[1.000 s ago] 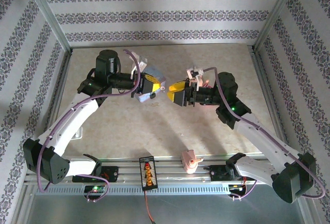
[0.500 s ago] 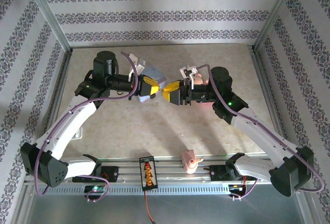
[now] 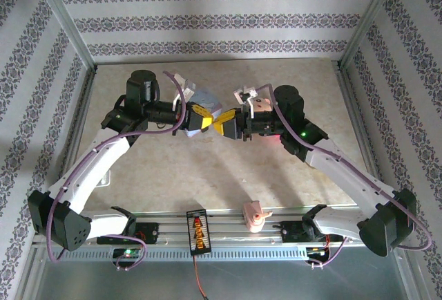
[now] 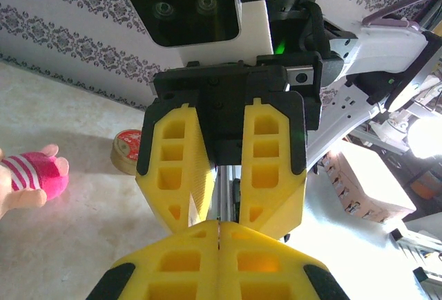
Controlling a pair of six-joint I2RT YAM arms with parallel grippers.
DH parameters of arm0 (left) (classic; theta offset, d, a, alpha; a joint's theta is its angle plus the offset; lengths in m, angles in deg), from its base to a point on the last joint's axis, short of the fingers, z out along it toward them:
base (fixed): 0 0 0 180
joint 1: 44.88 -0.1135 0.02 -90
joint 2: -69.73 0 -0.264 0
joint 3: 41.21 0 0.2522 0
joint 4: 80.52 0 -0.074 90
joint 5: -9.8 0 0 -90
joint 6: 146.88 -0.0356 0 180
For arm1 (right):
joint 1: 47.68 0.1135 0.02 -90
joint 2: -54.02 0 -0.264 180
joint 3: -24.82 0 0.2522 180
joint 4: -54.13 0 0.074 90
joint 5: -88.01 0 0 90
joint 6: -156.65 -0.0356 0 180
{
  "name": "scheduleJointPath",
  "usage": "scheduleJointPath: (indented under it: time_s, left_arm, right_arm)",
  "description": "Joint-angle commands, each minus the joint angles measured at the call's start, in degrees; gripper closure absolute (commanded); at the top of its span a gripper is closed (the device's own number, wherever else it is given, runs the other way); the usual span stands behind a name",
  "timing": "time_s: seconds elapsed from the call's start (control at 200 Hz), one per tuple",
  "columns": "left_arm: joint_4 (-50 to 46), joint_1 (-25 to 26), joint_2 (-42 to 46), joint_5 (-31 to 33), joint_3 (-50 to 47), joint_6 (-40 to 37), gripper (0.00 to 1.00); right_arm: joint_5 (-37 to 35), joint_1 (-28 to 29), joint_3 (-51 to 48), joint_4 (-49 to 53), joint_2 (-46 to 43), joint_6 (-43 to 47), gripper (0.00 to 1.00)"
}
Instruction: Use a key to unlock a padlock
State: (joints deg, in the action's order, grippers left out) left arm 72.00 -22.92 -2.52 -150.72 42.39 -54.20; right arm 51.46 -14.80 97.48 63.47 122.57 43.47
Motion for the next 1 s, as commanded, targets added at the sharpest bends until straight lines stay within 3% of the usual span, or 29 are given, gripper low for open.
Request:
scheduleJointPath:
  time_s: [0.0, 0.335, 0.47, 0.63, 0.755, 0.995]
  left_arm:
    - [-1.1, -0.5, 1.3, -2.0, -0.7, -1.8, 1.00]
    - [-0.3, -0.5, 1.4, -2.5, -0.9, -1.4, 1.00]
    - [0.3, -0.5, 1.6, -2.4, -1.1, -1.1, 1.00]
    - [0.4, -0.5, 2.0, -2.0, -1.2, -1.2, 1.00]
    - [0.4, -0.5, 2.3, -1.5, -1.1, -1.1, 1.00]
    - [1.3, -0.5, 2.4, -1.6, -1.1, -0.5, 1.00]
  right_arm:
    - [1.1, 0.5, 2.0, -0.4, 0.3, 1.5, 0.74]
    - [0.1, 0.6, 2.3, -0.5, 1.0, 1.6, 0.67]
    - [0.6, 0.5, 2.5, -0.4, 1.6, 1.6, 0.78]
    - [0.4, 0.3, 1.9, -0.5, 1.2, 1.6, 0.80]
    - [0.2, -0.1, 1.1, -0.6, 0.5, 1.5, 0.71]
    - [0.9, -0.3, 0.4, -0.6, -0.2, 1.3, 0.71]
